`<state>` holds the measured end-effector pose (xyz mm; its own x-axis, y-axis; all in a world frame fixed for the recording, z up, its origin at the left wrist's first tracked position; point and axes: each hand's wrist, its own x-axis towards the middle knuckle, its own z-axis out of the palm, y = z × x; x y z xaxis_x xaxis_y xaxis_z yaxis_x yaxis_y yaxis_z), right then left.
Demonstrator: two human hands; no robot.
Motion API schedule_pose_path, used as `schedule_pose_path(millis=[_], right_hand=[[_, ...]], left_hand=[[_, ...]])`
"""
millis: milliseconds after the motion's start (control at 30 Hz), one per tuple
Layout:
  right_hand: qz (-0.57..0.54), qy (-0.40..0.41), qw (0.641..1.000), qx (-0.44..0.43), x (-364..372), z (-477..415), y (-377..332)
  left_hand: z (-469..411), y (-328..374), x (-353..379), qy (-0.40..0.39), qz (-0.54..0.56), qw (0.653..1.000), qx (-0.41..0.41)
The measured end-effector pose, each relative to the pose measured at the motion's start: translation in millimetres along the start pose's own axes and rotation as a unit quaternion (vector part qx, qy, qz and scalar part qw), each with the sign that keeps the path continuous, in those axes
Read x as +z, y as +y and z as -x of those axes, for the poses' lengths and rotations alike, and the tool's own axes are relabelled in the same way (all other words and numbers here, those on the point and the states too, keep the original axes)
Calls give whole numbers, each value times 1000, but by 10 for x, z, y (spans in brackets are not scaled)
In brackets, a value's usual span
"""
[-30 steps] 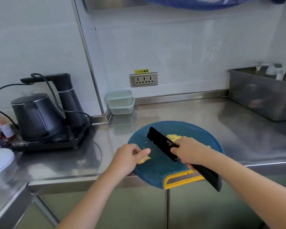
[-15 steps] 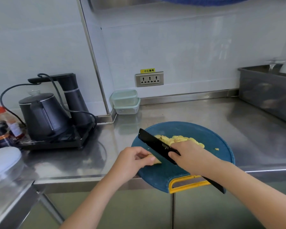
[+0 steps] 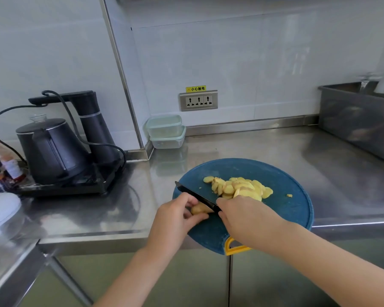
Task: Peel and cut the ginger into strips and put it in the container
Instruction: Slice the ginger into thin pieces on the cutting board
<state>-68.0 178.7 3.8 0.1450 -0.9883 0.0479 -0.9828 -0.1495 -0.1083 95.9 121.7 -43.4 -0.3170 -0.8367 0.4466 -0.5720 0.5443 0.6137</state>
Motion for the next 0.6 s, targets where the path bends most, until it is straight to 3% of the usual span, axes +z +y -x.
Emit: schedule_pose_path(millis=[133, 367, 600], right_hand=[[24, -19, 1000, -6, -20, -17, 8], [133, -70, 988, -32, -69, -60, -44], [14, -23, 1000, -9, -176, 23, 9]], left_hand=[[56, -2, 40, 39, -15, 998, 48], [105, -7, 215, 96, 51, 994, 12], [103, -36, 210, 93, 70, 993, -1]])
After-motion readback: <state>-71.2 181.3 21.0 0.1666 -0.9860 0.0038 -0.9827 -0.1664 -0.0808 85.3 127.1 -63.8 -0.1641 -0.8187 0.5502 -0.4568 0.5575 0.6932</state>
